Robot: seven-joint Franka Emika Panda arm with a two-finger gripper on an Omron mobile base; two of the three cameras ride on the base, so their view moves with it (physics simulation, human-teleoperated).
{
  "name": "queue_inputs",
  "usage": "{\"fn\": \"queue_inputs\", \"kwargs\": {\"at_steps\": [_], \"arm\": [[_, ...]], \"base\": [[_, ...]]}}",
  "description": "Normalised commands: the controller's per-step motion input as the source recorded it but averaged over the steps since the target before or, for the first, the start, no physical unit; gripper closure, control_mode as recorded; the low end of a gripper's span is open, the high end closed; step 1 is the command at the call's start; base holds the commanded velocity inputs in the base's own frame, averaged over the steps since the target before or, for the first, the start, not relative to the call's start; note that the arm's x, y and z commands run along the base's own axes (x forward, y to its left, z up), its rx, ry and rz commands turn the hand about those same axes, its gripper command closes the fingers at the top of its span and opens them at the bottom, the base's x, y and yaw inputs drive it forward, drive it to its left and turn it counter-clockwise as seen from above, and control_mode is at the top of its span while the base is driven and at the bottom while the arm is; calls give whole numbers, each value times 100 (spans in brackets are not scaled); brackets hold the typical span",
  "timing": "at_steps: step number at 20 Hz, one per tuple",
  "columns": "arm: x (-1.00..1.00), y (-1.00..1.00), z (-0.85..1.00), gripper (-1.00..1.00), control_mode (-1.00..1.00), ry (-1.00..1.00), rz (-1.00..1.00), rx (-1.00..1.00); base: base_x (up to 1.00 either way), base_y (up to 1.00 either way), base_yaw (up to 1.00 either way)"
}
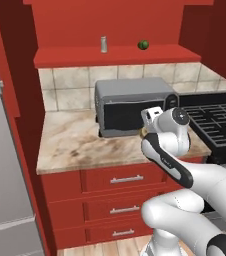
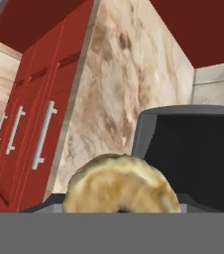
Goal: Pick the candle and candle from the dining table and place them in the open cabinet. Close the cabinet after placing the objects.
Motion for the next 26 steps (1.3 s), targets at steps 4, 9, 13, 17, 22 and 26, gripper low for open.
{"fn": "queue_inputs", "kwargs": {"at_steps": [4,9,13,17,22,26], "arm": [[0,0,0,100,100,0,0,0],[0,0,0,100,100,0,0,0],[0,0,0,100,100,0,0,0],[0,0,0,100,100,0,0,0],[0,0,0,100,100,0,0,0],[0,0,0,100,100,0,0,0]], "base": [[46,7,-9],[37,4,-6],[37,3,-5],[29,5,-5],[26,10,-3],[1,1,0]]}}
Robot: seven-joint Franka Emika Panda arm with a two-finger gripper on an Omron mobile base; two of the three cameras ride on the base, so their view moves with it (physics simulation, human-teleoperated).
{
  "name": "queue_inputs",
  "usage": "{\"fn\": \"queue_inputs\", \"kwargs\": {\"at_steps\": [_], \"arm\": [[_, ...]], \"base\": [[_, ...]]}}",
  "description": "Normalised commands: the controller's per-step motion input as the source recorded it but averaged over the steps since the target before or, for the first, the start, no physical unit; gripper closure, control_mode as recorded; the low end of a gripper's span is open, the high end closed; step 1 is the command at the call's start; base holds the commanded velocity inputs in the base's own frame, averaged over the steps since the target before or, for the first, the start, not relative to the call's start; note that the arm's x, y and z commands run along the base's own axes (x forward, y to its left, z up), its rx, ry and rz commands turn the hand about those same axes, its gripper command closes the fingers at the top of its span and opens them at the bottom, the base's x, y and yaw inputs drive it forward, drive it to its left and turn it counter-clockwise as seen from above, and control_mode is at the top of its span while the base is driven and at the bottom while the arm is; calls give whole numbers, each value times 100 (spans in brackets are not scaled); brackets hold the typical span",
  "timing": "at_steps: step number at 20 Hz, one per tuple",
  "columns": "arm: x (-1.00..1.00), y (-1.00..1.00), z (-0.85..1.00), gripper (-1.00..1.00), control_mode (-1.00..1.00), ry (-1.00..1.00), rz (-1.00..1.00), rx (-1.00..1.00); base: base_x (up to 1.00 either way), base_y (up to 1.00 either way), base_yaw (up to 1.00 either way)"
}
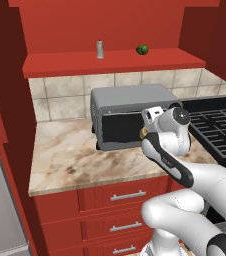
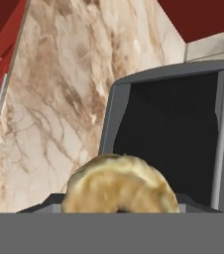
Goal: Pick the candle and candle from the dining table and place them in the open cabinet. Close the cabinet after placing the objects.
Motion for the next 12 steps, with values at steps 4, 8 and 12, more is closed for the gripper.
{"fn": "queue_inputs", "kwargs": {"at_steps": [4,8,12], "arm": [[0,0,0,100,100,0,0,0],[0,0,0,100,100,0,0,0],[0,0,0,100,100,0,0,0]], "base": [[0,0,0],[0,0,0],[-1,0,0]]}}
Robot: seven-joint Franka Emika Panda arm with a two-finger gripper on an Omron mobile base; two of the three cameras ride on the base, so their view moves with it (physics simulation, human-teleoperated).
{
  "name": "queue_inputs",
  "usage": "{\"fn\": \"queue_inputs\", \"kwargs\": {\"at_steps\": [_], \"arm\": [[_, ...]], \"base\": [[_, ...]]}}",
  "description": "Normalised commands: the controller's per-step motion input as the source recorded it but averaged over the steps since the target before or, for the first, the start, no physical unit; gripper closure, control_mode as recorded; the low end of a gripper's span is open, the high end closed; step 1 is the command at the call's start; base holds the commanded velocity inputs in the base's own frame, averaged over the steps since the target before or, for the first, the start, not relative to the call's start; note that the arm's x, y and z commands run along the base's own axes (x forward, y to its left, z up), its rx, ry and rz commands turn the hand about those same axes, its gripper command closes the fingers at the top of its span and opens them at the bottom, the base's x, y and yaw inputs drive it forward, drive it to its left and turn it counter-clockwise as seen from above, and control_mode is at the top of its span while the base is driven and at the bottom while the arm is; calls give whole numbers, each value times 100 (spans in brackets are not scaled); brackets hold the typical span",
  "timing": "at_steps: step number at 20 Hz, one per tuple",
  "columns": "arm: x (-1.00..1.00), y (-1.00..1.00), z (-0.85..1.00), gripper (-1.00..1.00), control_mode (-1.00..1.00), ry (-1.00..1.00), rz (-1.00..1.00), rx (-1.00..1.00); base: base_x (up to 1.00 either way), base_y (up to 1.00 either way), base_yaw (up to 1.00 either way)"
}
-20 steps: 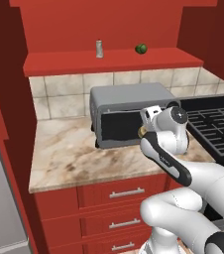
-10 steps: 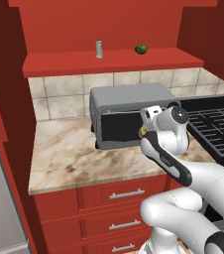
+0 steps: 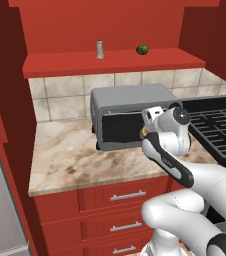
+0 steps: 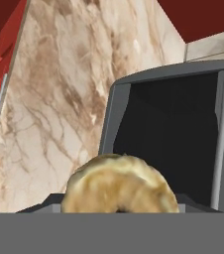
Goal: Pick the candle and candle from the dining table and place them in the open cabinet. Close the cabinet after placing the objects.
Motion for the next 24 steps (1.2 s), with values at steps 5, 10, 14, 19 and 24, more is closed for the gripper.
{"fn": "queue_inputs", "kwargs": {"at_steps": [5,10,14,19,24], "arm": [[0,0,13,100,-100,-7,-2,0],[0,0,41,100,-100,-17,-7,-3],[0,0,47,100,-100,-12,-11,-6],[0,0,43,100,-100,-8,-10,-9],[0,-5,54,100,-100,-1,-12,-2]], "base": [[0,0,0],[0,0,0],[0,0,0],[0,0,0],[0,0,0]]}}
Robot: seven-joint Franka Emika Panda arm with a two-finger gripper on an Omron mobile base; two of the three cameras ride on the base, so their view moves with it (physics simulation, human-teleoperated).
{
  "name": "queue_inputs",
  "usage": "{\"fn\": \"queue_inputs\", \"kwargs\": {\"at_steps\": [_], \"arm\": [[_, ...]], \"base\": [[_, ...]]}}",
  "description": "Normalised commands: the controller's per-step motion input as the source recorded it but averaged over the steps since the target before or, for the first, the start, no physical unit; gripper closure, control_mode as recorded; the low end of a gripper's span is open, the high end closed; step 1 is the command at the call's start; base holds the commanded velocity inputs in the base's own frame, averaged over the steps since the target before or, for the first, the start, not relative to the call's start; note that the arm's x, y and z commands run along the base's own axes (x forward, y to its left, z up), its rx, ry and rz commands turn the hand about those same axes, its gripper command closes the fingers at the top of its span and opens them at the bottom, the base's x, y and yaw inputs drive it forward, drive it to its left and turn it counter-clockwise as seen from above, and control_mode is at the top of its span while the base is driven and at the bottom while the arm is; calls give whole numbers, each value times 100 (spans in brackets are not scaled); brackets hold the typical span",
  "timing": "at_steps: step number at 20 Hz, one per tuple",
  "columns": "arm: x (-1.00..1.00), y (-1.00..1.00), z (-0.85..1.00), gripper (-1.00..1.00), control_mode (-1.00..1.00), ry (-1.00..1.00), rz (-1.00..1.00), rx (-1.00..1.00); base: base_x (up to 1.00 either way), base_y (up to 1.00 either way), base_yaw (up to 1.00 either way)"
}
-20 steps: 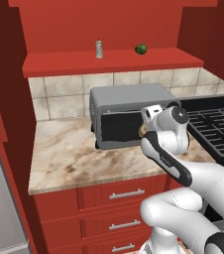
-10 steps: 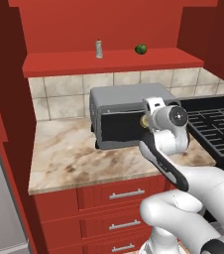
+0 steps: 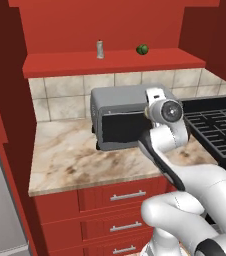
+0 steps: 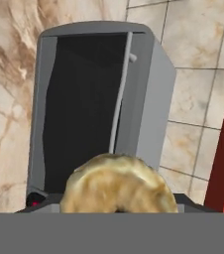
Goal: Pick the candle and candle from the dining table and place them in the open cabinet. Close the cabinet after placing the objects.
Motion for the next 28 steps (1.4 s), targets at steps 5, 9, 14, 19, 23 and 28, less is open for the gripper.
{"fn": "queue_inputs", "kwargs": {"at_steps": [5,9,14,19,23,28], "arm": [[0,-11,62,100,-100,2,-10,0],[0,-10,64,100,-100,3,-8,0],[-3,-14,57,100,-100,4,-7,0],[-1,-11,53,100,-100,5,-7,0],[2,-8,41,100,-100,6,-4,0],[16,-2,26,100,-100,1,-3,0]], "base": [[0,0,0],[0,0,0],[0,0,0],[0,0,0],[0,0,0],[0,0,0]]}}
